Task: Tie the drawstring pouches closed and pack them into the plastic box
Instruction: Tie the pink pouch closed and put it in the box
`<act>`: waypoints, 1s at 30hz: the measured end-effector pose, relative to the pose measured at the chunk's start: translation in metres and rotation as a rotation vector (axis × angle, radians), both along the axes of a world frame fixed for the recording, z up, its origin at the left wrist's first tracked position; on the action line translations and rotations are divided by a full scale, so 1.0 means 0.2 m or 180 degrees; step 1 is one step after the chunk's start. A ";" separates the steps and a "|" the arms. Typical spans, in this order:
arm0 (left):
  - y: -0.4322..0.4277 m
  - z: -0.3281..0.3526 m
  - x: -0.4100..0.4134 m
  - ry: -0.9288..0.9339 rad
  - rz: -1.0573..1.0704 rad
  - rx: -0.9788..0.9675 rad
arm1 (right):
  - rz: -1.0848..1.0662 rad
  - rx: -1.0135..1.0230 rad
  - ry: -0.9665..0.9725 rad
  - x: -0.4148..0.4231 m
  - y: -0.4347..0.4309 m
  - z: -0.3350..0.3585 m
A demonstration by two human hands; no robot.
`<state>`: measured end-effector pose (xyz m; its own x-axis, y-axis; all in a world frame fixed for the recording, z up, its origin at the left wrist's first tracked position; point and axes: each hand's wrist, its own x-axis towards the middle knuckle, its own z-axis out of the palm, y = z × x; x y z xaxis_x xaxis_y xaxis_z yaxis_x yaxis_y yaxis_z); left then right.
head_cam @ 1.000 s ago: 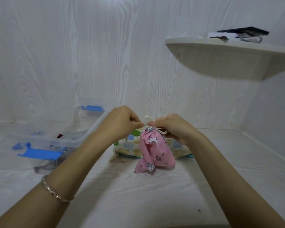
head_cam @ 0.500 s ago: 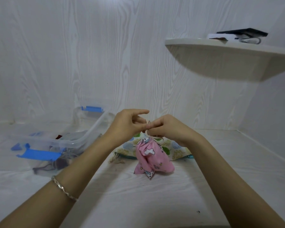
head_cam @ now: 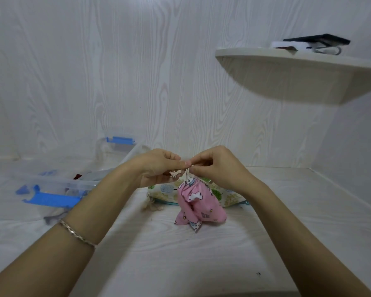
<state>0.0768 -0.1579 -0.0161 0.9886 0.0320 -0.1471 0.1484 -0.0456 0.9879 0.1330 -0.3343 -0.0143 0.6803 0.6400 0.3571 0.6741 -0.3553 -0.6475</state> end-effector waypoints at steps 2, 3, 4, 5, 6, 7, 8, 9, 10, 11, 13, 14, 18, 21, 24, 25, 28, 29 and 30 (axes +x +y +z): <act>0.01 0.00 -0.01 0.0024 -0.0193 0.0003 | 0.0052 -0.0052 0.0034 0.00 0.00 0.00; 0.01 0.00 -0.01 -0.0003 -0.0250 0.0128 | 0.0051 -0.0065 0.0042 0.00 -0.01 0.00; 0.00 0.00 -0.02 -0.0059 -0.0284 0.0303 | 0.0042 -0.0089 0.0041 0.00 -0.01 0.00; 0.00 0.01 -0.02 -0.0135 -0.0293 0.0457 | 0.0050 -0.0121 0.0057 0.01 -0.01 0.01; -0.01 0.01 -0.02 -0.0216 -0.0281 0.0568 | 0.0074 -0.0138 0.0107 0.01 -0.02 0.01; -0.02 0.01 -0.03 -0.0287 -0.0246 0.0668 | 0.0099 -0.0135 0.0208 0.01 -0.02 0.01; -0.02 0.02 -0.03 -0.0353 -0.0205 0.0781 | 0.0122 -0.0106 0.0353 0.01 -0.03 0.01; -0.03 0.02 -0.04 -0.0426 -0.0150 0.0907 | 0.0129 -0.0058 0.0541 0.01 -0.03 0.01; -0.03 0.02 -0.03 -0.0514 -0.0073 0.1053 | 0.0137 0.0013 0.0752 0.02 -0.04 0.01; -0.04 0.02 -0.03 -0.0619 0.0011 0.1211 | 0.0141 0.0100 0.0997 0.02 -0.04 0.01; -0.06 0.01 -0.03 -0.0879 0.0170 0.1576 | 0.0232 0.0349 0.1674 0.04 -0.04 -0.01; -0.07 0.01 -0.03 -0.1023 0.0216 0.1715 | 0.0342 0.0516 0.2127 0.05 -0.04 -0.01; -0.08 0.02 -0.03 -0.1041 0.0150 0.1569 | 0.0751 0.1213 0.3137 0.07 -0.04 -0.03; -0.09 0.01 -0.03 -0.0614 0.0025 0.0870 | 0.0393 0.1164 0.2365 0.05 -0.03 -0.04; -0.10 -0.01 -0.02 -0.0360 0.0060 0.0251 | -0.0135 0.1121 0.1155 0.01 -0.02 -0.05; -0.10 -0.01 -0.02 -0.0318 0.0077 0.0172 | -0.0204 0.1168 0.0912 0.01 -0.02 -0.06; -0.10 -0.03 -0.01 -0.0299 0.0130 0.0066 | -0.0271 0.1131 0.0543 -0.02 -0.02 -0.07; -0.10 -0.03 0.00 -0.0289 0.0118 0.0044 | -0.0269 0.1121 0.0538 -0.03 -0.03 -0.07; -0.10 -0.02 0.00 -0.0276 0.0088 0.0020 | -0.0237 0.1126 0.0536 -0.03 -0.03 -0.07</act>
